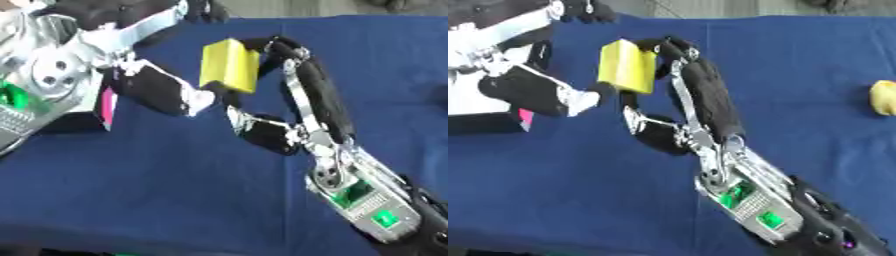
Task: Pick up the objects with one hand, pass them to the other hand, and then place them into the box on the other side of the table.
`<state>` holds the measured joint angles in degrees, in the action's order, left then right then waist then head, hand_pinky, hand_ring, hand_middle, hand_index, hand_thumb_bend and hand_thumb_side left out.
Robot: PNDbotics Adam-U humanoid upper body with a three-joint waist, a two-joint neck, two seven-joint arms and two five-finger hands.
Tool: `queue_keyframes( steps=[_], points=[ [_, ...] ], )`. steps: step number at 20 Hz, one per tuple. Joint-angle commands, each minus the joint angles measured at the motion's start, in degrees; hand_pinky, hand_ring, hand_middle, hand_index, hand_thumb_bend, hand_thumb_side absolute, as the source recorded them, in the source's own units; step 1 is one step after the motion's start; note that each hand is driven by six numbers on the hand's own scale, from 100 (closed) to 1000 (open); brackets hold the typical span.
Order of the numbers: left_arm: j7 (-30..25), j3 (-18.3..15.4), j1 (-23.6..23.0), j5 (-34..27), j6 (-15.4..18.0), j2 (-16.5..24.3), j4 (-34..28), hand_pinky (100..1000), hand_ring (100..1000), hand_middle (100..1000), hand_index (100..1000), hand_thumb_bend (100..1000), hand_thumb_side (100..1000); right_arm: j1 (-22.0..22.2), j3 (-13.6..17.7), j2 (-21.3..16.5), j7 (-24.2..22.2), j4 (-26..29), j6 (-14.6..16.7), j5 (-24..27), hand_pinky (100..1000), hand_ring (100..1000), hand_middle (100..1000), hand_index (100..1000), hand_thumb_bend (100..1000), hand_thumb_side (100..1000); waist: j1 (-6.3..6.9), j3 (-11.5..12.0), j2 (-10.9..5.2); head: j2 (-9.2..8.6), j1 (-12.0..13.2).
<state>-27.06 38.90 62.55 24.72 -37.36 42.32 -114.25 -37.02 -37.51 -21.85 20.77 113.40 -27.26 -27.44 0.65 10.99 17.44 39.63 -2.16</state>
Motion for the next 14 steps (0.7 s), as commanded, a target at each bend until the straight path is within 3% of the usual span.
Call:
queue_keyframes(
  steps=[1, 14],
  points=[
    [0.1, -0.1, 0.9, -0.3, -0.5, 0.4, -0.3, 852, 844, 798, 888, 277, 352, -0.7, 0.1, 0.1, -0.3, 1.2, 0.8, -0.3, 772, 575, 465, 533, 100, 100, 0.10, 0.1, -0.80, -0.37, 0.1],
    [-4.6, 1.1, 0.5, 0.6, -1.4, 0.3, -0.3, 861, 855, 812, 897, 399, 363, -1.0, 0.1, -0.2, -0.2, 1.2, 2.3, -0.5, 770, 574, 464, 532, 100, 100, 0.06, -0.2, -0.69, 0.70, 0.4]
  ],
)
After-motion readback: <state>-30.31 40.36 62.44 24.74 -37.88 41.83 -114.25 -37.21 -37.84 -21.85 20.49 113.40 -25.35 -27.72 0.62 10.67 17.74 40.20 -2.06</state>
